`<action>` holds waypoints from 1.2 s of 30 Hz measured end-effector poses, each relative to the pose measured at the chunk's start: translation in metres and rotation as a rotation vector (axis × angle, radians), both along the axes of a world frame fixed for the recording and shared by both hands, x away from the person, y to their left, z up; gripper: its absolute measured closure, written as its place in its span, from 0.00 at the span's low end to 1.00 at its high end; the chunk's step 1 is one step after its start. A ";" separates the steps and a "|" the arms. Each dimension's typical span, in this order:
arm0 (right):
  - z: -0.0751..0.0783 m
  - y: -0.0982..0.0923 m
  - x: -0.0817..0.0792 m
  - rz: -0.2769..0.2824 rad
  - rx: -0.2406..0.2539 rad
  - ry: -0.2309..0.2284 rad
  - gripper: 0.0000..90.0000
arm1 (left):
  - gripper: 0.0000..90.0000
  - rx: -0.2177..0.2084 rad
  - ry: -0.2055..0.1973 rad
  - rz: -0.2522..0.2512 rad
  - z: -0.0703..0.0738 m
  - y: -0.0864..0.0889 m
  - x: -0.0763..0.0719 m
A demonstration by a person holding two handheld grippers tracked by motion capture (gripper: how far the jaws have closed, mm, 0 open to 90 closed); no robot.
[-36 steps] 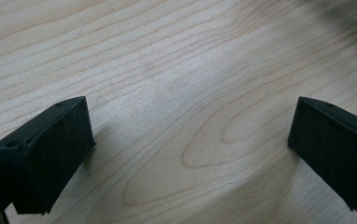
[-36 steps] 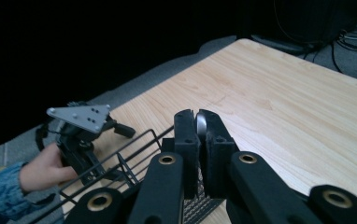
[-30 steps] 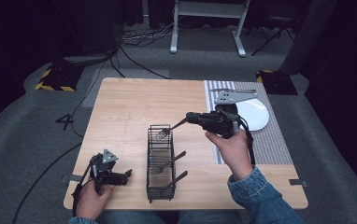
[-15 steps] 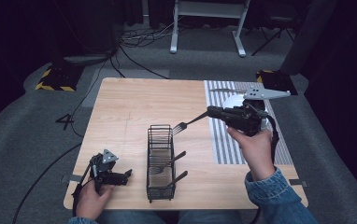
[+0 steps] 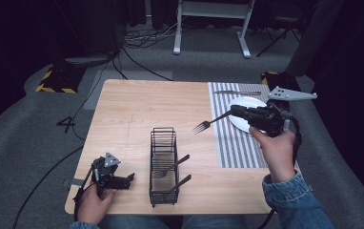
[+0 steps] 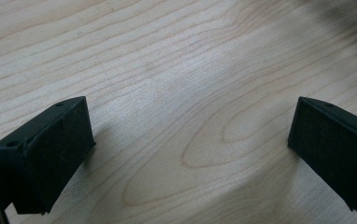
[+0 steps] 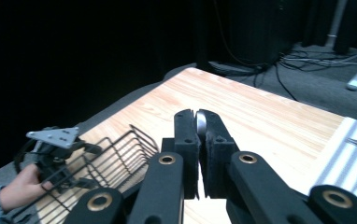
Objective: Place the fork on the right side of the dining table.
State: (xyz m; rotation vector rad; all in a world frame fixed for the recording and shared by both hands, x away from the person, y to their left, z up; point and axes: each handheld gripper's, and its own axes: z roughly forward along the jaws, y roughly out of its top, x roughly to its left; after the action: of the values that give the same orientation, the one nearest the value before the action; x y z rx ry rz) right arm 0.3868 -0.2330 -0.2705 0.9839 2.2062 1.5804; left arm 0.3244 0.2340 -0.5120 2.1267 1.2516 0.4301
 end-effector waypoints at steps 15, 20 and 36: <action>-0.025 -0.044 0.023 -0.162 -0.054 0.063 0.96 | 0.00 0.001 -0.001 0.000 0.000 0.000 0.000; -0.040 -0.061 0.033 -0.225 -0.087 0.098 0.96 | 0.00 0.001 -0.001 0.000 0.000 0.000 0.000; -0.074 -0.085 0.058 -0.324 -0.137 0.182 0.96 | 0.00 0.001 -0.001 0.000 0.000 0.000 0.000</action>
State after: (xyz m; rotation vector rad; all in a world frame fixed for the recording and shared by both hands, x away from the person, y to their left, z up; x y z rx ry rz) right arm 0.4452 -0.3175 -0.3442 1.4064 2.0990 1.2232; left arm 0.3245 0.2340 -0.5121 2.1265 1.2513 0.4322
